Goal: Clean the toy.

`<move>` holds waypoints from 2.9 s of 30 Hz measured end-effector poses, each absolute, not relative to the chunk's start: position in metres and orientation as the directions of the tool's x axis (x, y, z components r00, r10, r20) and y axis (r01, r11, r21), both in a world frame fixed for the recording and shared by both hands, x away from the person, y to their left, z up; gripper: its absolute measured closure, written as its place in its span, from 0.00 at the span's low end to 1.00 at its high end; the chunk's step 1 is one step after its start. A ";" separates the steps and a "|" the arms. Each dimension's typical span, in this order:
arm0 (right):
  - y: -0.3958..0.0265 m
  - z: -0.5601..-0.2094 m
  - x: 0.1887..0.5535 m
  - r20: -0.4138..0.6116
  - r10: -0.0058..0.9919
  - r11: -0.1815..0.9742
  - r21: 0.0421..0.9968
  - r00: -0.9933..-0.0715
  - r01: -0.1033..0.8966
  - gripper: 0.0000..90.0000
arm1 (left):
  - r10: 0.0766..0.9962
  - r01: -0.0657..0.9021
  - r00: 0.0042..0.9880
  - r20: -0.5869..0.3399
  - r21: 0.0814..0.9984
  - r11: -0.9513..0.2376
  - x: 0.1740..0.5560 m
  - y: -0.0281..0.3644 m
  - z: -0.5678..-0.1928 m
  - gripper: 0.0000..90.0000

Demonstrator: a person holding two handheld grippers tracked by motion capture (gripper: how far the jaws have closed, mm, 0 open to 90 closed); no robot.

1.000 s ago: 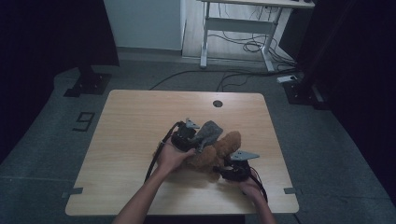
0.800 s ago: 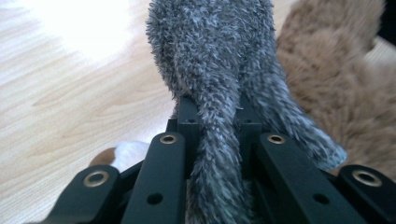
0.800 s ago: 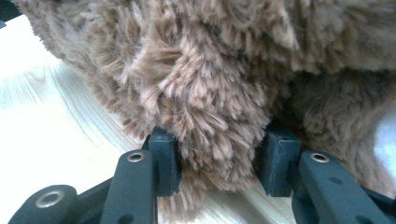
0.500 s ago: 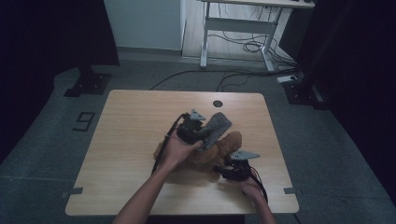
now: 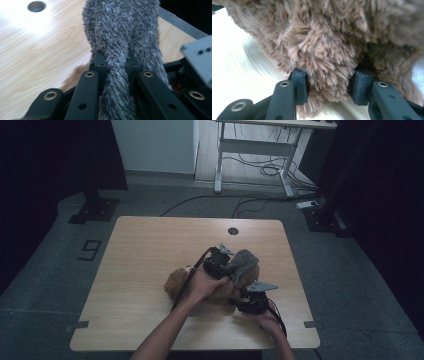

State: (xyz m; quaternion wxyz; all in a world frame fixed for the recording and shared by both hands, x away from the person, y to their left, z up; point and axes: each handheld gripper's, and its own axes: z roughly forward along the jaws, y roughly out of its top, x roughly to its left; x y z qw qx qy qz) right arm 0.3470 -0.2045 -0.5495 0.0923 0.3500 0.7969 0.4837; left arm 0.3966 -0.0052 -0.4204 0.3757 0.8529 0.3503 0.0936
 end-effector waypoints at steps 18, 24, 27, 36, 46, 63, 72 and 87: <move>-0.205 -0.550 0.347 0.205 0.644 0.280 0.834 -0.737 0.476 0.62 | 0.769 0.570 0.626 -0.134 0.751 -0.333 0.369 0.111 -0.428 0.85; -0.205 -0.550 0.347 0.208 0.645 0.278 0.833 -0.736 0.479 0.62 | 0.785 0.556 0.608 -0.117 0.769 -0.316 0.353 0.139 -0.427 0.85; -0.205 -0.550 0.347 0.208 0.643 0.277 0.834 -0.737 0.478 0.61 | 0.800 0.563 0.588 -0.117 0.770 -0.301 0.347 0.155 -0.433 0.85; -0.204 -0.549 0.345 0.197 0.636 0.292 0.833 -0.746 0.469 0.61 | 0.825 0.601 0.538 -0.171 0.764 -0.234 0.333 0.191 -0.459 0.85; -0.202 -0.549 0.343 0.170 0.633 0.319 0.832 -0.755 0.455 0.61 | 0.837 0.654 0.503 -0.216 0.728 -0.205 0.329 0.205 -0.488 0.85; -0.172 -0.547 0.378 0.067 0.693 0.351 0.838 -0.717 0.418 0.63 | 0.862 0.663 0.453 -0.228 0.733 -0.155 0.386 0.205 -0.495 0.87; -0.180 -0.549 0.381 0.087 0.697 0.329 0.843 -0.712 0.425 0.61 | 0.846 0.582 0.501 -0.184 0.795 -0.171 0.380 0.199 -0.450 0.85; -0.186 -0.547 0.376 0.108 0.691 0.304 0.853 -0.715 0.424 0.55 | 0.801 0.543 0.593 -0.082 0.775 -0.322 0.405 0.109 -0.444 0.85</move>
